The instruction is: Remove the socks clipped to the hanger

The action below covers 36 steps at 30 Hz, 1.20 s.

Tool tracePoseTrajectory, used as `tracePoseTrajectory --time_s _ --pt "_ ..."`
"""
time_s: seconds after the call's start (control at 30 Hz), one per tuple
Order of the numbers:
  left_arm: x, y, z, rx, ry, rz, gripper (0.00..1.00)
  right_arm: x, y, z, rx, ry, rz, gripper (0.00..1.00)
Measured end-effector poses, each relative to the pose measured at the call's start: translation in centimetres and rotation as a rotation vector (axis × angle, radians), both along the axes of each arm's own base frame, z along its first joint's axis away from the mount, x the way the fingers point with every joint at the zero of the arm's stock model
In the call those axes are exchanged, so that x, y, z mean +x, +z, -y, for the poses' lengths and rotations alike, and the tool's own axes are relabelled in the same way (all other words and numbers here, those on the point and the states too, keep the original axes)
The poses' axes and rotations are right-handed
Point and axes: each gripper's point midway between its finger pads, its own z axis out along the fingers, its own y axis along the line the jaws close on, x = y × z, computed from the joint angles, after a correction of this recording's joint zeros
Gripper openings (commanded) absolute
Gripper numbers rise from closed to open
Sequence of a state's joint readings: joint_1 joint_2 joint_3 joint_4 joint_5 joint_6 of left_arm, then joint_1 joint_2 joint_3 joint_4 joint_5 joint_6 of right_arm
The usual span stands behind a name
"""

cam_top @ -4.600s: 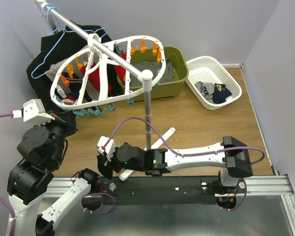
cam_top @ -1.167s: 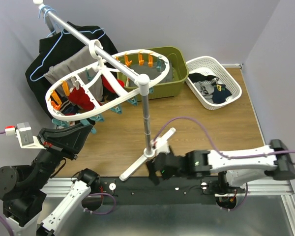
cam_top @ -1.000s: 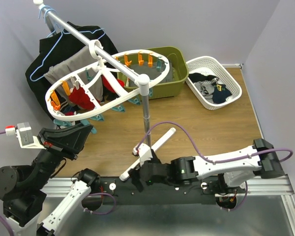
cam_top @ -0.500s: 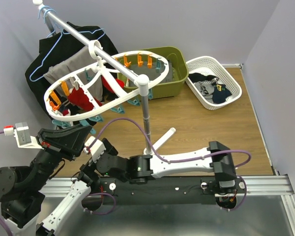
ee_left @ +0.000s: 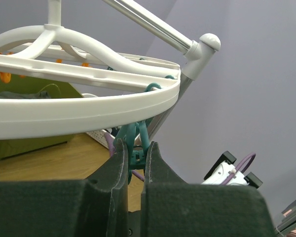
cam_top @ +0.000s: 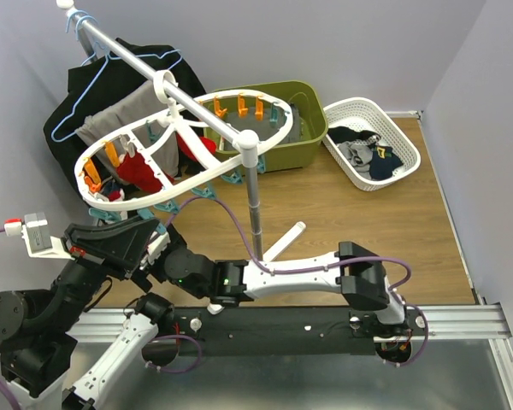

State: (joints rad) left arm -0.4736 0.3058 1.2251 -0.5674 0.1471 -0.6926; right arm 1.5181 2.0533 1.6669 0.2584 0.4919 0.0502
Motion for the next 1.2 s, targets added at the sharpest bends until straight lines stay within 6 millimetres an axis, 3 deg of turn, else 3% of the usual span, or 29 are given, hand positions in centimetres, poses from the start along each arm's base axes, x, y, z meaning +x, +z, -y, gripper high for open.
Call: tracePoseTrajectory --time_s 0.43,0.57,0.67,0.77,0.8,0.87,0.9,1.0,1.03,1.1,1.13,1.2 --pt "-0.1 0.2 0.3 0.002 -0.02 -0.001 0.0 2.4 0.0 -4.8 0.035 -0.004 0.062 1.0" --pt "-0.1 0.2 0.5 0.005 -0.029 -0.002 0.0 3.3 0.3 -5.1 0.046 -0.005 0.064 0.99" --pt "-0.1 0.3 0.6 0.007 -0.032 -0.003 0.0 3.8 0.4 -5.1 0.046 0.0 0.062 0.93" --pt "-0.1 0.3 0.6 0.007 -0.034 -0.002 0.0 3.9 0.5 -5.2 0.049 0.001 0.062 0.73" --pt "-0.1 0.3 0.7 0.007 -0.036 -0.001 0.0 3.8 0.5 -5.2 0.049 0.003 0.06 0.59" --pt "-0.2 0.3 0.7 0.008 -0.041 0.0 0.0 3.7 0.3 -5.2 0.047 0.01 0.059 0.41" --pt "-0.2 0.3 0.7 0.008 -0.042 0.001 0.0 3.6 0.1 -5.2 0.045 0.015 0.053 0.24" --pt "-0.2 0.3 0.8 0.009 -0.044 0.001 0.08 3.4 -0.5 -5.0 0.035 0.026 0.043 0.1" --pt "-0.2 0.3 0.8 0.009 -0.044 0.001 0.21 3.3 -0.8 -4.8 0.027 0.032 0.038 0.08" --pt "-0.1 0.1 0.8 0.016 -0.042 -0.001 0.32 3.0 -1.2 -4.5 0.02 0.041 0.026 0.07" --pt "-0.1 0.0 0.8 0.025 -0.038 0.003 0.49 2.9 -1.3 -4.3 0.016 0.047 0.02 0.06" --pt "0.0 -0.1 0.6 0.037 -0.029 0.007 0.55 2.5 -1.2 -3.9 0.018 0.062 0.006 0.04"
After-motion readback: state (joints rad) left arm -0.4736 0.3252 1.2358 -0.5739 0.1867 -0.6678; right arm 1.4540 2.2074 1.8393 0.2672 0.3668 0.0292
